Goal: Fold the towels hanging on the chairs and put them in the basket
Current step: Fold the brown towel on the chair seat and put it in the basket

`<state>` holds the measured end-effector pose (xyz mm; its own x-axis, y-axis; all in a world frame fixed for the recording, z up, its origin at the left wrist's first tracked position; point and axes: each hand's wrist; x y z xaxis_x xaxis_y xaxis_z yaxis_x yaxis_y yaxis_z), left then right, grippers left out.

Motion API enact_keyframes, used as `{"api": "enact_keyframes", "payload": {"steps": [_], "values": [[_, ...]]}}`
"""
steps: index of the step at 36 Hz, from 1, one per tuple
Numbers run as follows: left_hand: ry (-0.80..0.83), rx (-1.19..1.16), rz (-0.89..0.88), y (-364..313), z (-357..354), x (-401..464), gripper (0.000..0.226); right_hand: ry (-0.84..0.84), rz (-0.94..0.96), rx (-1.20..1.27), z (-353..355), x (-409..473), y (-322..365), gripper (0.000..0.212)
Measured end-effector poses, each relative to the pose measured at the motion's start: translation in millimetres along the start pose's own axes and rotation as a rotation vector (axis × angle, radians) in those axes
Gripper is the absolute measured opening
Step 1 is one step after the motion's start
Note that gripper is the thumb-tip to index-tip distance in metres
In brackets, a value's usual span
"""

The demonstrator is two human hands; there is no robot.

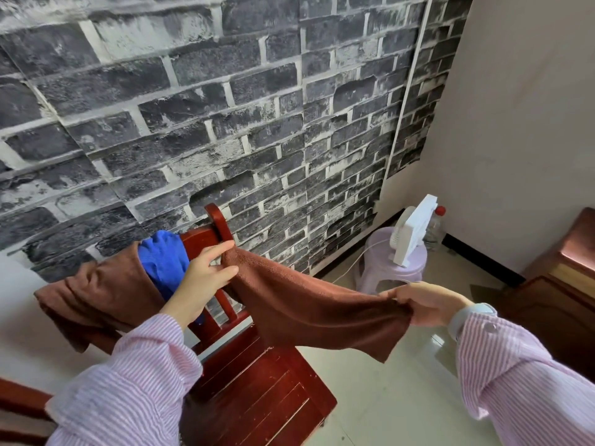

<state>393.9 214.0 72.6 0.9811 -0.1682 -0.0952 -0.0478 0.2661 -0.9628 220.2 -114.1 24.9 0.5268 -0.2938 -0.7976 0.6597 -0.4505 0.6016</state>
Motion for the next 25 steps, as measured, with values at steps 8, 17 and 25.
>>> {"api": "enact_keyframes", "payload": {"steps": [8, 17, 25], "values": [[0.041, 0.314, -0.094, 12.7, 3.7, 11.8, 0.066, -0.326, 0.338, 0.129, -7.5, 10.6, -9.3, 0.036], [0.057, 0.477, -0.178, 30.4, 9.4, 13.0, 0.031, -0.378, 0.472, -0.319, -1.7, -0.3, -12.9, 0.032], [0.199, 0.646, -0.057, 58.3, 21.8, -5.6, 0.030, -0.526, 0.594, -0.830, -9.4, 13.0, -36.3, 0.019]]}}
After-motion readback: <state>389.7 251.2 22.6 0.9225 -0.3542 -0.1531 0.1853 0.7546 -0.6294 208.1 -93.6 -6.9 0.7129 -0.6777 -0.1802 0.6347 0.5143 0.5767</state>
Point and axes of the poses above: each hand's wrist, its own x-axis towards the middle knuckle, its own z-axis out of the back of the hand, y = z × x, and after that the axes turned 14 degrees about -y, right-handed
